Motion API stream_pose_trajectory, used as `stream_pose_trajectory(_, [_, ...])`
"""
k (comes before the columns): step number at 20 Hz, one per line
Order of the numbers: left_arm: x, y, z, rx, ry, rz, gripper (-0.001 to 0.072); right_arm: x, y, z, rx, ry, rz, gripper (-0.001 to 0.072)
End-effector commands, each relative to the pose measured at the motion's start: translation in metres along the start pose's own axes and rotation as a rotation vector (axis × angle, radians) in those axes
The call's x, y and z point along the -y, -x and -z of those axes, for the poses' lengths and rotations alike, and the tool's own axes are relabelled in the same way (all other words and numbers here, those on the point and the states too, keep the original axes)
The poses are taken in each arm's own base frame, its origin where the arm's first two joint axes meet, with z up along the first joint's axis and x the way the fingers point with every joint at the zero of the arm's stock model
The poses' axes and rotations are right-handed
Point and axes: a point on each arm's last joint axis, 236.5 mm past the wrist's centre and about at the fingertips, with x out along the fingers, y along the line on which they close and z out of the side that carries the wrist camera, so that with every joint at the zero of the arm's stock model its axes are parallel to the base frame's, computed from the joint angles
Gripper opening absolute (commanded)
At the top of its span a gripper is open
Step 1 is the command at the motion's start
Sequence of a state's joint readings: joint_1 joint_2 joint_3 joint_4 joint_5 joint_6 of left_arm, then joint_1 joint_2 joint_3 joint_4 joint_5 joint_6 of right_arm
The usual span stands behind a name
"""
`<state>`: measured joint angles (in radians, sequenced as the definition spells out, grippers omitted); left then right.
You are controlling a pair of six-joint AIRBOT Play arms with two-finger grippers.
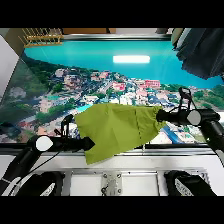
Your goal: Fold the clothes and pants, and hang the long-sleeved shirts on hangers.
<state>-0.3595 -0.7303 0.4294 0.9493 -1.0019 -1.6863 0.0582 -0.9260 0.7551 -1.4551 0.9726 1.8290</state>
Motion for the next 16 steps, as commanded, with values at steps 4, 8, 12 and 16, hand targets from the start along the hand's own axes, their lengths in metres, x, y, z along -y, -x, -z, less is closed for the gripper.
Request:
stream_pose_trajectory(4, [0.041, 0.023, -0.043, 0.015, -0.074, 0.023, 0.035, 0.032, 0.025, -0.028, -0.016, -0.006, -0.1, 0.072])
stream_pose_trajectory(8, [0.051, 0.033, -0.061, 0.054, -0.107, 0.018, 0.0007, 0.03, 0.001, -0.033, -0.062, 0.009, -0.333, 0.072])
stream_pose_trajectory(12, [0.051, 0.033, -0.057, 0.038, -0.091, 0.019, 0.0007, 0.03, -0.04, -0.02, -0.134, 0.127, -0.437, 0.072])
stream_pose_trajectory(16, [0.051, 0.032, -0.057, 0.034, -0.033, 0.018, 0.0007, 0.035, -0.071, -0.014, -0.229, 0.14, -0.486, 0.072])
